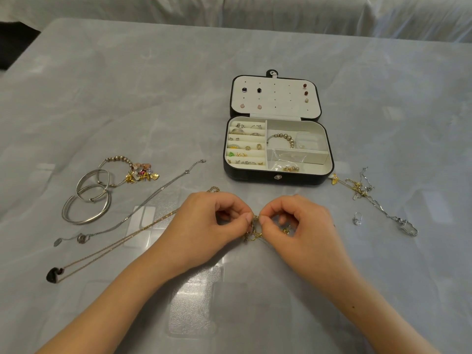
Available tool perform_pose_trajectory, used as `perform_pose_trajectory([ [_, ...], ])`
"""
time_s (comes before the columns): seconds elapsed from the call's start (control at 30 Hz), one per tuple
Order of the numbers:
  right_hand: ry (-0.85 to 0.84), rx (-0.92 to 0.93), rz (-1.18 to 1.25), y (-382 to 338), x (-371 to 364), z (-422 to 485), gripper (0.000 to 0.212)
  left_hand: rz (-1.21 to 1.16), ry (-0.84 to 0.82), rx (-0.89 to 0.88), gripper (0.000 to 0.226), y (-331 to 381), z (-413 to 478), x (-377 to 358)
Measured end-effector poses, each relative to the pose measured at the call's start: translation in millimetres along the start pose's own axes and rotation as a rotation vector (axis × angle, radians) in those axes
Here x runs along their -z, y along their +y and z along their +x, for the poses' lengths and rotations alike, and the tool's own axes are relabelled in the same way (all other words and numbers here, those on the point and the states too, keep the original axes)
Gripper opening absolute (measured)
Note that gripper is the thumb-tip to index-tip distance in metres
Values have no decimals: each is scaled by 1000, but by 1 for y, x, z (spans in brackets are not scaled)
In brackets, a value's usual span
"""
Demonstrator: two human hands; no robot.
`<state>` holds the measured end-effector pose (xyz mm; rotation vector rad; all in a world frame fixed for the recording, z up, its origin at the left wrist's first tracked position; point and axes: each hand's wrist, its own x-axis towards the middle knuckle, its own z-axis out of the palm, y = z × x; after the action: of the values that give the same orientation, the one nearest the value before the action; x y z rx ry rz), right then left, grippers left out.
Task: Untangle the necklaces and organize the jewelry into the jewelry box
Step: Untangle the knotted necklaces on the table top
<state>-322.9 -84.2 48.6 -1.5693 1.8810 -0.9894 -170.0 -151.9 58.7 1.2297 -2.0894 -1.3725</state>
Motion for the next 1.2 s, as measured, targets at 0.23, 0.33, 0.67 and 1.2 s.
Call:
perform_pose_trajectory([
  [0.23,-17,4,-5,-4,-1,1,15,-29,7,-13,7,-2,-1,-2],
  [0.33,-2,9,-11,-3,-2,1,10,3,22,-47,7,-3,-2,-3],
  [0.67,-8,-8,-12,-3,-4,0,8,168,46,-158,14,-4,-2,-4],
  [1.2,-76,-62,-10,-10,0,0,19,155,44,-156,9,-3,-2,-3],
])
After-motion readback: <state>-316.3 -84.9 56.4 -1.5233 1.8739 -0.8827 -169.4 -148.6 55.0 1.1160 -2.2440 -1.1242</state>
